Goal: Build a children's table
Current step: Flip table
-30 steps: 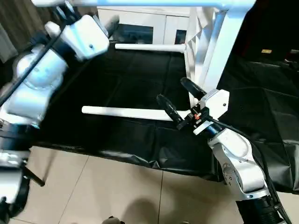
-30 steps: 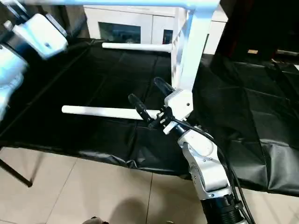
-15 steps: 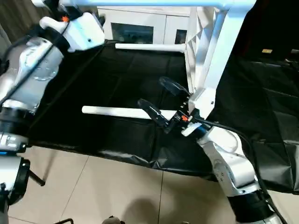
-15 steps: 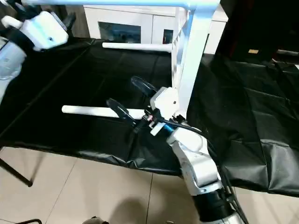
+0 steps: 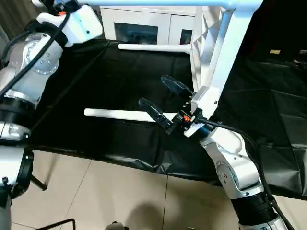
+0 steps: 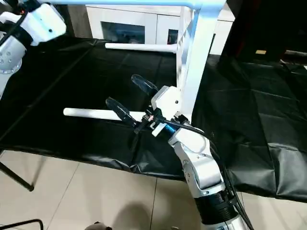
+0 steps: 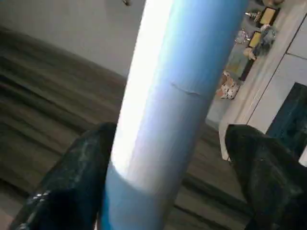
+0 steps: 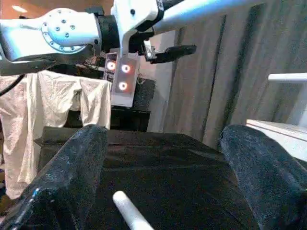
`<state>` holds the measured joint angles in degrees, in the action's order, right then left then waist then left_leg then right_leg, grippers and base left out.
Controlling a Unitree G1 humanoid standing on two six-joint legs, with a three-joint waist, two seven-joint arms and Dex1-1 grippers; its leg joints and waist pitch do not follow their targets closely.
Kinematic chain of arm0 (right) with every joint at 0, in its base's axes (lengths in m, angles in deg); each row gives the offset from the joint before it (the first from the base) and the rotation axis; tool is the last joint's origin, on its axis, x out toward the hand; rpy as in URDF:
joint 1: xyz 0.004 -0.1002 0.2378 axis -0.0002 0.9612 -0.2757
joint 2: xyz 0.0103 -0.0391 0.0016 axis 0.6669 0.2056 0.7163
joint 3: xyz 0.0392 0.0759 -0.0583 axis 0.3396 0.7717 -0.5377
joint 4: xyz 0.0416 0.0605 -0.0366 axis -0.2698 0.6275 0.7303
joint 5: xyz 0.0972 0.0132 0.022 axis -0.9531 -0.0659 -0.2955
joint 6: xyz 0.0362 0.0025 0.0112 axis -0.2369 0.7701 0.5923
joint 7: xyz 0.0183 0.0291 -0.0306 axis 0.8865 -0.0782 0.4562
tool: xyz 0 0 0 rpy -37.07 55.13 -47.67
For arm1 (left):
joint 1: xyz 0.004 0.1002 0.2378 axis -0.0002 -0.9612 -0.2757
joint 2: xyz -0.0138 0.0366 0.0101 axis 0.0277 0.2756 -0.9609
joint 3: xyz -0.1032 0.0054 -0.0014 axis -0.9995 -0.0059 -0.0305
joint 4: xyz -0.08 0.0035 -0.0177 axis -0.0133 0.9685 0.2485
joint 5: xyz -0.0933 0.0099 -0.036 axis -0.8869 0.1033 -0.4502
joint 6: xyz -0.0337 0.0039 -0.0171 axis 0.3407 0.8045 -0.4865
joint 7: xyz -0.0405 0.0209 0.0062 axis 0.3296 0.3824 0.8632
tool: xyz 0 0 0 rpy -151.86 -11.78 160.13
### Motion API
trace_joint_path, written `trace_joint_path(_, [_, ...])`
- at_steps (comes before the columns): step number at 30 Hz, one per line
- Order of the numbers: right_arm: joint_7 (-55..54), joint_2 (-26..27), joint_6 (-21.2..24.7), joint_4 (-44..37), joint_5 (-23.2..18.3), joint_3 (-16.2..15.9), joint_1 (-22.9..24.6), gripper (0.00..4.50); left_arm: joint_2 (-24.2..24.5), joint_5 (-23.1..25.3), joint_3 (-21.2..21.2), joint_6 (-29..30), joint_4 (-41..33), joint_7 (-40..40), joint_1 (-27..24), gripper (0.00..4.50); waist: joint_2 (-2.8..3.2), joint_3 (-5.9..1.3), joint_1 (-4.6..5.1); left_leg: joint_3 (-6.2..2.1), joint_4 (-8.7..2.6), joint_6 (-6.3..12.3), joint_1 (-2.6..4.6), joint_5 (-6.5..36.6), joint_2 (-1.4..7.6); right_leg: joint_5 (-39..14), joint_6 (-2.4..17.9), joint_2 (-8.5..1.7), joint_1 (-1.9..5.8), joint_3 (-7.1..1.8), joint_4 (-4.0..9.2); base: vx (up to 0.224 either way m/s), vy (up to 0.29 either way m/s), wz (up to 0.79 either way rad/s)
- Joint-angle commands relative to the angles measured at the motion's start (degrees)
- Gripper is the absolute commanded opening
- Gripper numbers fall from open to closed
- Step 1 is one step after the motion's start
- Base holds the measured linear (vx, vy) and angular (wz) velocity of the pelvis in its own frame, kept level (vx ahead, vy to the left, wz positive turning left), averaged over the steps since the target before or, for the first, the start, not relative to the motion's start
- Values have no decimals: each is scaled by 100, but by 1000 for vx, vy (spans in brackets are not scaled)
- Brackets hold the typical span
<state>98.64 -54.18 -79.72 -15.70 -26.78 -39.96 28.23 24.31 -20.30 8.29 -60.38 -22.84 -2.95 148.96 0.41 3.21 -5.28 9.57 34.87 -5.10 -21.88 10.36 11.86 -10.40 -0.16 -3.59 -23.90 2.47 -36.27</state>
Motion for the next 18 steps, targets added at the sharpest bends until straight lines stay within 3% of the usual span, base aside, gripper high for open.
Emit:
trace_joint_path(1, [9,8,-31,32,6,13,-10,416,-54,-113,-69,-56,38,66,124,367,156,-434,-17,-74,-423,-339,110,1531,73,-373,1107,-333,289,-218,341,0,0,0])
trace_joint_path(7, [26,49,-70,73,38,-6,-17,416,-124,-268,-129,-4,-103,134,14,328,149,-429,-29,-73,-427,-334,109,1573,75,-416,1141,-346,294,-218,340,0,0,0])
trace_joint_path(8, [30,53,-75,73,39,-10,-14,416,-131,-287,-127,-15,-114,152,3,298,151,-425,-31,-70,-430,-329,114,1599,79,-481,1139,-347,285,-221,351,0,0,0])
trace_joint_path(12, [69,92,-112,69,-9,-13,2,416,-166,-373,-170,28,-215,214,-65,290,161,-424,-38,-72,-436,-340,117,1656,84,-524,1131,-349,281,-223,353,0,0,0])
trace_joint_path(13, [88,106,-138,65,-40,-4,11,416,-190,-422,-197,77,-244,253,-94,267,154,-422,-42,-72,-437,-341,123,1666,87,-537,1130,-349,277,-222,357,0,0,0])
trace_joint_path(18, [105,141,-173,40,-122,56,45,416,-393,-985,-491,433,-440,498,-251,246,165,-426,-54,-67,-433,-332,121,1622,84,-460,1150,-348,277,-221,346,0,0,0])
